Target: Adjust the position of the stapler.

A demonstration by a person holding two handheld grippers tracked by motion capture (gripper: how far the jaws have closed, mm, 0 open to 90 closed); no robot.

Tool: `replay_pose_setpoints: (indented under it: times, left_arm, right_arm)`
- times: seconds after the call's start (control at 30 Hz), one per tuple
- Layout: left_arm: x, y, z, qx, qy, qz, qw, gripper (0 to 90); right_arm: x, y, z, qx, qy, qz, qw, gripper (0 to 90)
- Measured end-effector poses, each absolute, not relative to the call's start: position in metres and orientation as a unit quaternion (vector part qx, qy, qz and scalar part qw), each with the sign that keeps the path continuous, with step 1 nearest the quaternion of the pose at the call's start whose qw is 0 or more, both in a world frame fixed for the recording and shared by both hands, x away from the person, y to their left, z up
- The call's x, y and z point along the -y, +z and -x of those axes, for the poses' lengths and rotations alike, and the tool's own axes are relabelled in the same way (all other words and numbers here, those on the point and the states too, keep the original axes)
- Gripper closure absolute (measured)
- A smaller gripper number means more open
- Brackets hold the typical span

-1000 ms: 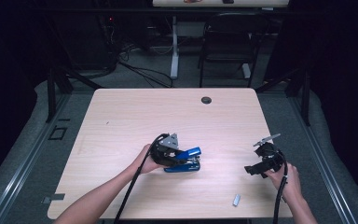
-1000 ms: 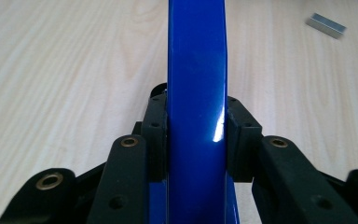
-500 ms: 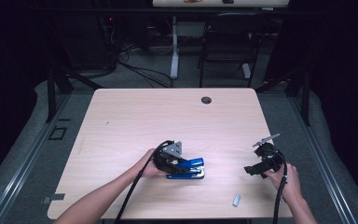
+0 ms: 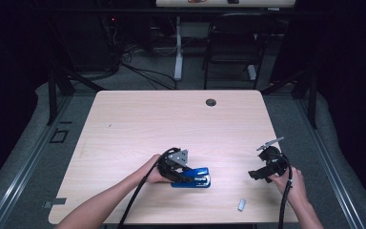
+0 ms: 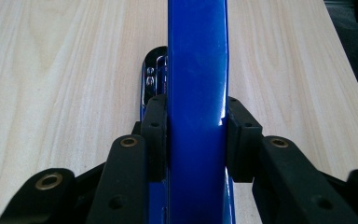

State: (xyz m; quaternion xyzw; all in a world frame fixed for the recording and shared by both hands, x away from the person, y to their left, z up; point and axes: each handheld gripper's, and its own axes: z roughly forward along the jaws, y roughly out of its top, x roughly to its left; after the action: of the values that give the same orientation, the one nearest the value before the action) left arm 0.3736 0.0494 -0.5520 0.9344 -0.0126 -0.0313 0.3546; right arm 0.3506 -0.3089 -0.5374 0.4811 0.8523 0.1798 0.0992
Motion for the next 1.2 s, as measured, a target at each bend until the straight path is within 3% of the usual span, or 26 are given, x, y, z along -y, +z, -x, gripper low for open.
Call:
replay_pose_setpoints:
  times: [0.67,1.2]
  left_arm:
    - [-0.051,-0.552,-0.368,0.011,-0.047,-0.935,0.352,66.2]
    - [-0.044,-0.549,-0.359,-0.018,-0.02,-0.944,0.328,64.8]
  right_arm:
    - [0.307,-0.539,-0.35,-0.856,0.176,-0.478,0.092,6.7]
    - [0.301,-0.538,-0.349,-0.859,0.174,-0.472,0.093,7.3]
